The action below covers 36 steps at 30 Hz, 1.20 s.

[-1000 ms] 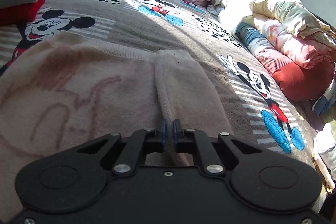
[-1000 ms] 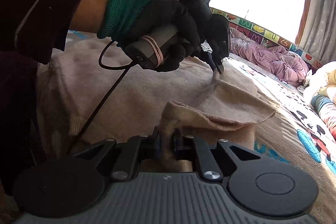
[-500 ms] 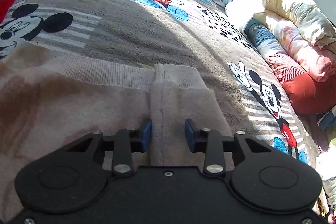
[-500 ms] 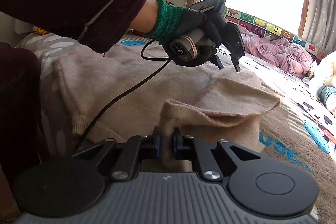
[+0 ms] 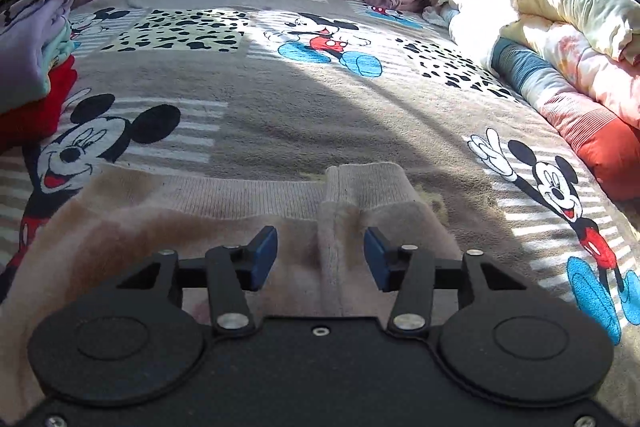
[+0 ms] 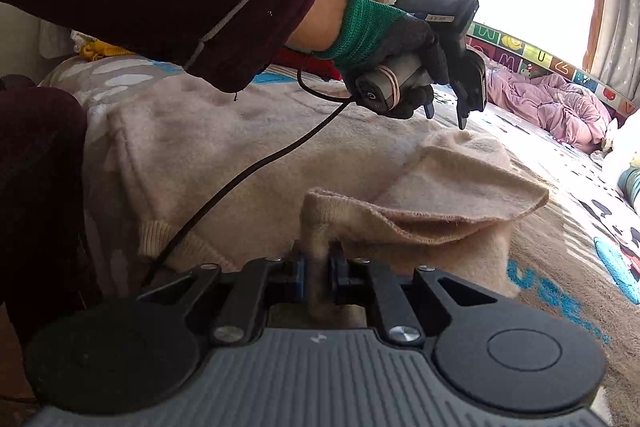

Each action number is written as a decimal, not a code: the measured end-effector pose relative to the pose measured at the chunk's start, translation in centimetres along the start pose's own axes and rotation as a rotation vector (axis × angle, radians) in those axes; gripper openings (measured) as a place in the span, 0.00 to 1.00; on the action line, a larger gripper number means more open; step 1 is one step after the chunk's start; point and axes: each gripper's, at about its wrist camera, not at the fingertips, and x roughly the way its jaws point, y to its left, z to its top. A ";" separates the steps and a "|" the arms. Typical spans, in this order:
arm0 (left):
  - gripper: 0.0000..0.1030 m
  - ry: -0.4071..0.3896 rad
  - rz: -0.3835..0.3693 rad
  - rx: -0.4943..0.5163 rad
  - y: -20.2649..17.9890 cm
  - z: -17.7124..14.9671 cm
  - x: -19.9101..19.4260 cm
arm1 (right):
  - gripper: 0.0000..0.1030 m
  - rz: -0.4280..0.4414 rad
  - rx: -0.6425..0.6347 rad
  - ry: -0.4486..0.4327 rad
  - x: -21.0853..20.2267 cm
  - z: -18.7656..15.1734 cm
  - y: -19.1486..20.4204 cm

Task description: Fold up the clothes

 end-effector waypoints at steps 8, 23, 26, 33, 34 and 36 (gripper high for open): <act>0.45 0.027 -0.191 0.236 -4.2 -8.2 -11.9 | 0.23 -0.011 -0.010 -0.019 -1.4 -0.1 1.0; 0.53 0.046 -0.218 0.212 -3.7 -18.3 -19.9 | 0.35 -0.175 0.029 -0.062 -9.4 -3.6 -0.3; 0.54 0.072 -0.174 0.179 -4.2 -19.9 -19.1 | 0.36 -0.190 -0.005 -0.046 -8.3 -3.7 0.2; 0.54 0.066 -0.125 0.125 -4.9 -20.9 -18.2 | 0.47 -0.233 -0.047 0.014 -5.7 -3.8 0.6; 0.54 0.070 -0.139 0.118 -4.8 -20.9 -18.4 | 0.49 -0.238 -0.043 0.014 -5.6 -3.8 0.6; 0.54 0.071 -0.164 0.114 -4.7 -21.5 -19.0 | 0.50 -0.234 -0.036 0.014 -5.7 -3.8 0.5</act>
